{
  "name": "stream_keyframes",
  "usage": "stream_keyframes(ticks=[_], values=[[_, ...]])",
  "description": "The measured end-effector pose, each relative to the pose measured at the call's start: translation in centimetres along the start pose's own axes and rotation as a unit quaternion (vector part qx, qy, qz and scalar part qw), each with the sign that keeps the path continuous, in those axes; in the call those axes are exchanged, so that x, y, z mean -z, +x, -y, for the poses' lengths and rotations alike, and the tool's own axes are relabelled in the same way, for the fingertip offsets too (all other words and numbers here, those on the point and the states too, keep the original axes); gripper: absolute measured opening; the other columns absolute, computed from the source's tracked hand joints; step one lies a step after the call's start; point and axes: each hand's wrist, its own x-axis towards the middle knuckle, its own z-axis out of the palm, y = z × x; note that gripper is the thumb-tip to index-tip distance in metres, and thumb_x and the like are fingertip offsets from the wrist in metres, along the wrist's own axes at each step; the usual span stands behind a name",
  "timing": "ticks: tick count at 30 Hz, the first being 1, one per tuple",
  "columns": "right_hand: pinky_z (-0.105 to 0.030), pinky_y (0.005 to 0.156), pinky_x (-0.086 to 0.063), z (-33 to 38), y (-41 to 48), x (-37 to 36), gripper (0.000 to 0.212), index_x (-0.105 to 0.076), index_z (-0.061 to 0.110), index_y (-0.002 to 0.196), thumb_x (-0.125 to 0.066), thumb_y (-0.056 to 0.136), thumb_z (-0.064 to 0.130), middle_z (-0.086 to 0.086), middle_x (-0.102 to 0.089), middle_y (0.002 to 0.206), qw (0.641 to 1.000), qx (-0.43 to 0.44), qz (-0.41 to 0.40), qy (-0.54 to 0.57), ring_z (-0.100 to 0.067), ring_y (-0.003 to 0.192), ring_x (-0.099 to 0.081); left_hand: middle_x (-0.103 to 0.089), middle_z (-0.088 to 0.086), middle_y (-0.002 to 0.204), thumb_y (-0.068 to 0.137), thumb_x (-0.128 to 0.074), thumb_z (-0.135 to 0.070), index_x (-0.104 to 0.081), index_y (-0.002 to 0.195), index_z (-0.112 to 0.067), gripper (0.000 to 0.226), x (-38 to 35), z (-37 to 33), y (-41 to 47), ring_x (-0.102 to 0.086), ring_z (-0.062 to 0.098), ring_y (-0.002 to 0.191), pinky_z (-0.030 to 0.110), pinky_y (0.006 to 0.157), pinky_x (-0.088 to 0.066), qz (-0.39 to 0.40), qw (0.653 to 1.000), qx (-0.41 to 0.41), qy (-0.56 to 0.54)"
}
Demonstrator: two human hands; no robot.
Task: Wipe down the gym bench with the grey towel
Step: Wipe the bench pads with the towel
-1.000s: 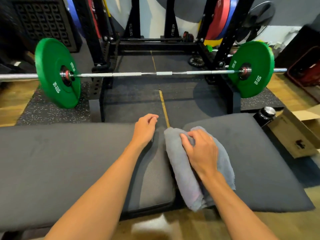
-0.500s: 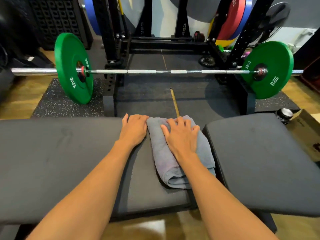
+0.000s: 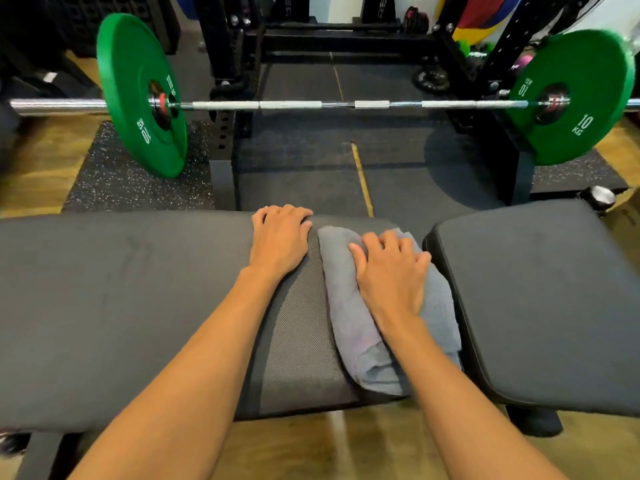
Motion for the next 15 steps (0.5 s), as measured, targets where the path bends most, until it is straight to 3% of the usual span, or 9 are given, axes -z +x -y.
stream_keyframes(ticks=[3, 7, 10, 13, 15], values=[[-0.043, 0.072, -0.033, 1.4, 6.5, -2.2, 0.038, -0.062, 0.02, 0.097, -0.035, 0.097, 0.047, -0.008, -0.062, 0.096, 1.0, 0.01, 0.002, 0.006, -0.032, 0.089, -0.054, -0.064, -0.001, 0.114, 0.099, -0.037, -0.027, -0.061, 0.118, -0.025, 0.031, -0.9, 0.6, 0.3, -0.052, 0.022, 0.11, 0.039, 0.102, -0.022, -0.021, 1.0, -0.017, 0.011], [-0.047, 0.083, -0.033, 2.1, 10.2, -2.9, 0.041, -0.06, 0.022, 0.114, -0.029, 0.1, 0.046, -0.01, -0.062, 0.114, 0.999, 0.03, 0.04, 0.014, -0.032, 0.104, -0.052, -0.062, 0.002, 0.118, 0.101, -0.033, -0.03, -0.059, 0.121, -0.025, 0.034, -0.2, 0.5, 0.2, -0.051, 0.025, 0.114, 0.039, 0.102, -0.023, 0.007, 0.999, -0.025, 0.035], [-0.046, 0.085, -0.03, 1.2, 5.6, -1.3, 0.041, -0.06, 0.021, 0.11, -0.032, 0.099, 0.048, -0.008, -0.06, 0.114, 0.998, 0.022, -0.001, 0.056, -0.032, 0.105, -0.049, -0.062, 0.008, 0.121, 0.101, -0.033, -0.034, -0.058, 0.118, -0.015, 0.036, 1.0, 0.7, -0.2, -0.051, 0.028, 0.116, 0.041, 0.106, -0.026, 0.043, 0.997, -0.035, 0.053], [-0.042, 0.081, -0.028, 0.5, -1.7, 1.2, 0.041, -0.061, 0.024, 0.113, -0.033, 0.098, 0.05, -0.006, -0.058, 0.113, 0.996, 0.016, 0.026, 0.079, -0.029, 0.102, -0.049, -0.051, 0.011, 0.138, 0.101, -0.032, -0.041, -0.046, 0.136, -0.012, 0.047, 1.8, 1.8, -1.3, -0.037, 0.03, 0.135, 0.047, 0.116, -0.016, 0.078, 0.994, -0.009, 0.074], [-0.042, 0.079, -0.028, 0.3, -6.4, 2.8, 0.038, -0.062, 0.024, 0.112, -0.036, 0.098, 0.048, -0.005, -0.058, 0.108, 0.997, 0.016, 0.028, 0.07, -0.028, 0.097, -0.049, -0.048, 0.009, 0.14, 0.1, -0.031, -0.042, -0.042, 0.14, -0.014, 0.049, 2.0, 2.4, -1.8, -0.033, 0.028, 0.137, 0.05, 0.117, -0.011, 0.086, 0.994, -0.011, 0.072]])
